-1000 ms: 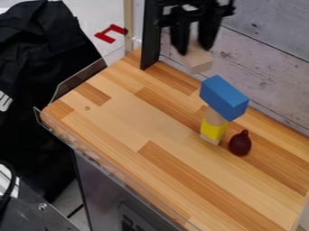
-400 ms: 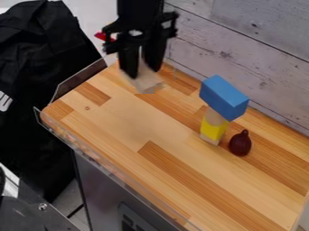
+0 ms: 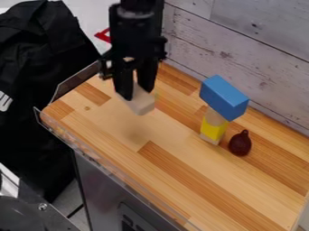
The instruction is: Remove the white block from the top and put it on the table
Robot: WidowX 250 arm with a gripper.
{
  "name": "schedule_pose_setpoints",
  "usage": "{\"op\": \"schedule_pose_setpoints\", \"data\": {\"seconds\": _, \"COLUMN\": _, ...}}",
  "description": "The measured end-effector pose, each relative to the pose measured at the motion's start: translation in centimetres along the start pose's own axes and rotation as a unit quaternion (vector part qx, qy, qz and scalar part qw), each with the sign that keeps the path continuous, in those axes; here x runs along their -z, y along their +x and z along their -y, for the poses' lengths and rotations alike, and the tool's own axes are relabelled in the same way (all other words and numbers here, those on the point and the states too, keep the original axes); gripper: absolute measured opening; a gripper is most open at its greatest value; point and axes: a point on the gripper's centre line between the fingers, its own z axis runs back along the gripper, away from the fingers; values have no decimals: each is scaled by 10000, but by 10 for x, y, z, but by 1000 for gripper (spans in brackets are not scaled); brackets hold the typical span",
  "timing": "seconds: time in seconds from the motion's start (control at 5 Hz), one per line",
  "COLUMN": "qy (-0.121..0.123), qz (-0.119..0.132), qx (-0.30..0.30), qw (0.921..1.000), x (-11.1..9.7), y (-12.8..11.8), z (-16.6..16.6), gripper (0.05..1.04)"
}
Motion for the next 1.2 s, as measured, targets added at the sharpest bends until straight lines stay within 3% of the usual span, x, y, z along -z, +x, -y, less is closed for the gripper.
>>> {"op": "schedule_pose_setpoints", "data": {"seconds": 0.4, "qy": -208, "qz": -13, "qx": -84, "qw": 9997, "x": 24, "y": 14, "z": 8, "gripper": 479}}
{"op": "schedule_pose_setpoints", "data": {"seconds": 0.8, "qy": -195, "qz": 113, "qx": -484, "qw": 9986, "x": 39, "y": 30, "z": 18, "gripper": 479}}
{"op": "schedule_pose_setpoints", "data": {"seconds": 1.2, "qy": -119, "qz": 11, "qx": -791, "qw": 9968, "x": 53, "y": 38, "z": 27, "gripper": 479}}
